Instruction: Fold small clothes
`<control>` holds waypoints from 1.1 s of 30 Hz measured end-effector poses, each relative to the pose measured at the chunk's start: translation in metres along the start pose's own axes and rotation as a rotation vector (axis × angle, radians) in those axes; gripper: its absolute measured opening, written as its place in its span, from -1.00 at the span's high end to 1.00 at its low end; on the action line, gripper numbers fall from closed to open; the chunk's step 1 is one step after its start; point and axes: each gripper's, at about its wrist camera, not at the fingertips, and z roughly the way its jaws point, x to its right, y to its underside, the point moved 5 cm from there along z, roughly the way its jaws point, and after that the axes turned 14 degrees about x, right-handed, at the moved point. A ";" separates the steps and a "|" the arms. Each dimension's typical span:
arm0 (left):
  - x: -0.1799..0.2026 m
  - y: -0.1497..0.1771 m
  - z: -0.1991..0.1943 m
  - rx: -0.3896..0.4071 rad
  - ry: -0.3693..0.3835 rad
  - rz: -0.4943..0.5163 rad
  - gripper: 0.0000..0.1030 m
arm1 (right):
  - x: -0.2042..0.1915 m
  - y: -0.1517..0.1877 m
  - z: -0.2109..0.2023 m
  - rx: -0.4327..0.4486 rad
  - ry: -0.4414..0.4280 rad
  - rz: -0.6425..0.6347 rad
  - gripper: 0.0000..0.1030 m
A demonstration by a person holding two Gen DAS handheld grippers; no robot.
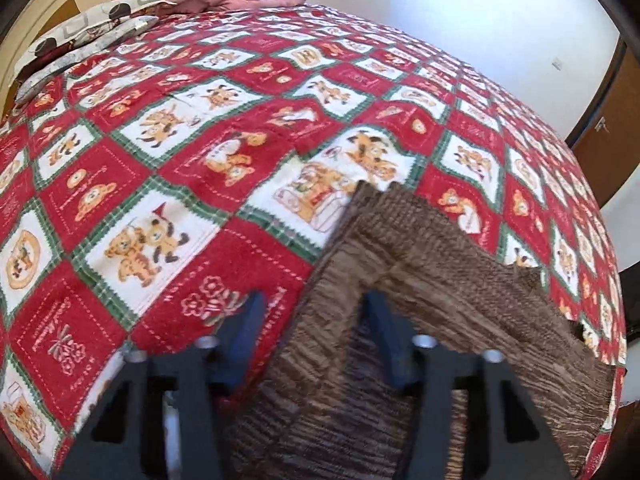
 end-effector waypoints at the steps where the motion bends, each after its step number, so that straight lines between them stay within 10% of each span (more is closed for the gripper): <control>1: 0.001 0.000 0.000 0.001 0.000 0.006 0.69 | 0.002 -0.001 0.000 0.003 0.008 -0.001 0.40; 14: 0.027 -0.012 -0.008 0.042 0.030 0.160 0.75 | 0.042 -0.012 -0.021 0.061 -0.115 0.280 0.72; 33: 0.142 0.004 -0.026 0.037 0.241 0.438 0.75 | 0.153 0.011 -0.084 0.168 0.001 0.368 0.73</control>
